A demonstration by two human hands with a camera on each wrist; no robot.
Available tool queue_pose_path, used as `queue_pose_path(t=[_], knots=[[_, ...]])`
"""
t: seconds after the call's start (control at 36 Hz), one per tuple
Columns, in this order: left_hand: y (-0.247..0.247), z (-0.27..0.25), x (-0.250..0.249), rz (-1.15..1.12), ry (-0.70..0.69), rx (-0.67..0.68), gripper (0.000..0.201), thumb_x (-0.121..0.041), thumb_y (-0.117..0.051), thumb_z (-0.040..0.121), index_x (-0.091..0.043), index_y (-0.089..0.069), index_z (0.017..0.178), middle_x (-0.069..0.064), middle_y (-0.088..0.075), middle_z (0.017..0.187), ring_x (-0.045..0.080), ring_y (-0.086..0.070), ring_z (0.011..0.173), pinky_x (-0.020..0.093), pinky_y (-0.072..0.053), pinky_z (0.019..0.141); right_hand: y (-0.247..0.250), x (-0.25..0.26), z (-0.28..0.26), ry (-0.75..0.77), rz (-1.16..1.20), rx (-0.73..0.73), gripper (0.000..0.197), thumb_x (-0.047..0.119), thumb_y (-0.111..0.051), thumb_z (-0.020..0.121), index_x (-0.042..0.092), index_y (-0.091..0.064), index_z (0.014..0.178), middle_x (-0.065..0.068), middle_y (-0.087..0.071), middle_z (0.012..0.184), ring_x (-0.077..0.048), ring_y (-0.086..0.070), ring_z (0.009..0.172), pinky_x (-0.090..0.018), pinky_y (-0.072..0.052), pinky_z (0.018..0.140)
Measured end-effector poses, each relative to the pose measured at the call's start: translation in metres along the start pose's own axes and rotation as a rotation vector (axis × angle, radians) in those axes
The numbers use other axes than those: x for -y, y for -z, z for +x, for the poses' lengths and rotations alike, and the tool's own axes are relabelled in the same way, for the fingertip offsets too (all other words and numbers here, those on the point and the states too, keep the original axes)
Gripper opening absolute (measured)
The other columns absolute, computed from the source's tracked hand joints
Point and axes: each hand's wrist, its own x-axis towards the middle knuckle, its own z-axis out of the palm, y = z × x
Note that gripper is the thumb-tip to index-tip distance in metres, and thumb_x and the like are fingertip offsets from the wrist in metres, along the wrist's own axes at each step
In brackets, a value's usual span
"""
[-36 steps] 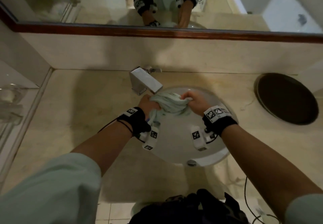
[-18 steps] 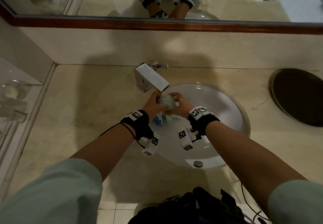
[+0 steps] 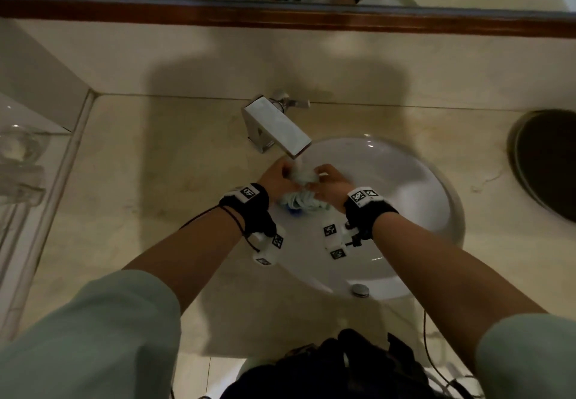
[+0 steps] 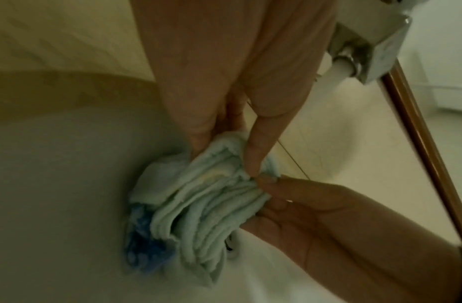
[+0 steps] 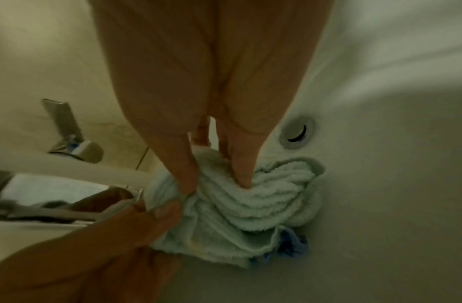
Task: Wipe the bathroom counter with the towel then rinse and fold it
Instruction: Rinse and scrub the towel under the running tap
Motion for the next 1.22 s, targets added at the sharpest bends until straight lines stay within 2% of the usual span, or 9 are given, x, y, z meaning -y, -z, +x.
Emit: queue_pose_path(t=[0.14, 0.28, 0.39, 0.56, 0.67, 0.81, 0.92, 1.06, 1.22], knots=[[-0.002, -0.006, -0.016, 0.593, 0.037, -0.006, 0.018, -0.015, -0.069, 0.079, -0.006, -0.054, 0.079, 0.017, -0.058, 0.094, 0.033, -0.058, 0.095, 0.036, -0.046, 0.077, -0.003, -0.005, 0.012, -0.072, -0.513, 0.009, 0.055, 0.036, -0.066, 0.086, 0.024, -0.037, 0.131, -0.013, -0.055, 0.125, -0.032, -0.059, 0.105, -0.044, -0.051, 0.093], [-0.006, 0.0, -0.014, 0.92, 0.002, 0.24, 0.096, -0.06, -0.069, 0.074, -0.016, -0.026, 0.148, 0.007, -0.027, 0.151, 0.027, -0.028, 0.138, 0.039, -0.027, 0.114, -0.008, -0.01, 0.015, 0.027, -0.718, 0.105, 0.103, 0.03, -0.08, 0.074, 0.012, -0.014, 0.151, -0.013, -0.028, 0.151, -0.033, -0.032, 0.138, -0.039, -0.031, 0.111], [-0.011, 0.018, 0.013, 1.087, 0.091, 0.248, 0.14, -0.088, -0.058, 0.054, -0.026, 0.028, 0.145, 0.004, 0.02, 0.157, 0.029, 0.009, 0.146, 0.049, -0.008, 0.118, -0.012, -0.015, 0.01, 0.145, -1.067, 0.079, 0.128, 0.044, -0.081, 0.068, 0.008, 0.009, 0.151, -0.012, 0.004, 0.159, -0.031, 0.001, 0.147, -0.046, -0.014, 0.119], [-0.025, 0.017, 0.0, 1.102, 0.07, 0.3, 0.141, -0.073, -0.067, 0.062, -0.01, 0.03, 0.143, 0.013, 0.022, 0.155, 0.033, 0.012, 0.145, 0.049, -0.005, 0.119, -0.018, -0.025, 0.012, 0.197, -1.171, 0.101, 0.138, 0.054, -0.08, 0.064, 0.012, 0.02, 0.149, -0.007, 0.018, 0.159, -0.03, 0.014, 0.147, -0.052, -0.002, 0.119], [-0.042, 0.124, 0.124, 1.205, 0.149, 0.518, 0.177, -0.099, -0.052, 0.007, -0.016, 0.029, 0.141, 0.016, -0.001, 0.157, 0.04, -0.028, 0.137, 0.063, -0.029, 0.102, -0.016, -0.029, 0.018, 0.193, -1.185, 0.153, 0.137, 0.057, -0.078, 0.065, 0.01, 0.02, 0.149, -0.01, 0.019, 0.158, -0.031, 0.015, 0.146, -0.049, -0.002, 0.118], [-0.025, 0.037, 0.017, 1.444, 0.114, 0.494, 0.147, -0.08, -0.07, 0.043, -0.017, 0.005, 0.152, 0.019, -0.007, 0.157, 0.038, -0.03, 0.136, 0.06, -0.037, 0.101, -0.018, -0.043, 0.025, 0.171, -1.06, 0.149, 0.13, 0.053, -0.076, 0.07, 0.011, 0.018, 0.149, -0.008, 0.016, 0.159, -0.027, 0.013, 0.147, -0.043, -0.004, 0.118], [-0.011, -0.036, -0.067, 1.439, -0.011, 0.521, 0.129, -0.044, -0.077, 0.072, -0.01, 0.023, 0.148, 0.012, 0.021, 0.156, 0.031, 0.005, 0.147, 0.041, -0.006, 0.118, -0.024, -0.051, 0.034, 0.153, -1.058, 0.131, 0.13, 0.06, -0.072, 0.07, 0.012, 0.02, 0.149, -0.009, 0.017, 0.159, -0.029, 0.015, 0.147, -0.043, 0.0, 0.12], [-0.025, 0.0, -0.046, 1.368, 0.019, 0.522, 0.082, -0.043, -0.046, 0.095, -0.005, 0.004, 0.149, 0.021, -0.005, 0.155, 0.043, -0.013, 0.141, 0.051, -0.014, 0.117, -0.035, -0.062, 0.052, 0.143, -1.061, 0.049, 0.127, 0.07, -0.067, 0.067, 0.022, 0.014, 0.151, -0.005, 0.011, 0.159, -0.03, 0.014, 0.146, -0.044, 0.001, 0.119], [-0.025, -0.009, -0.048, 1.32, 0.021, 0.578, 0.077, -0.036, -0.035, 0.1, -0.009, 0.02, 0.147, 0.014, 0.022, 0.156, 0.034, 0.012, 0.145, 0.046, 0.002, 0.118, -0.033, -0.074, 0.06, 0.146, -1.092, 0.016, 0.106, 0.062, -0.054, 0.084, 0.016, 0.014, 0.151, -0.001, 0.018, 0.159, -0.024, 0.02, 0.146, -0.037, 0.016, 0.115]])
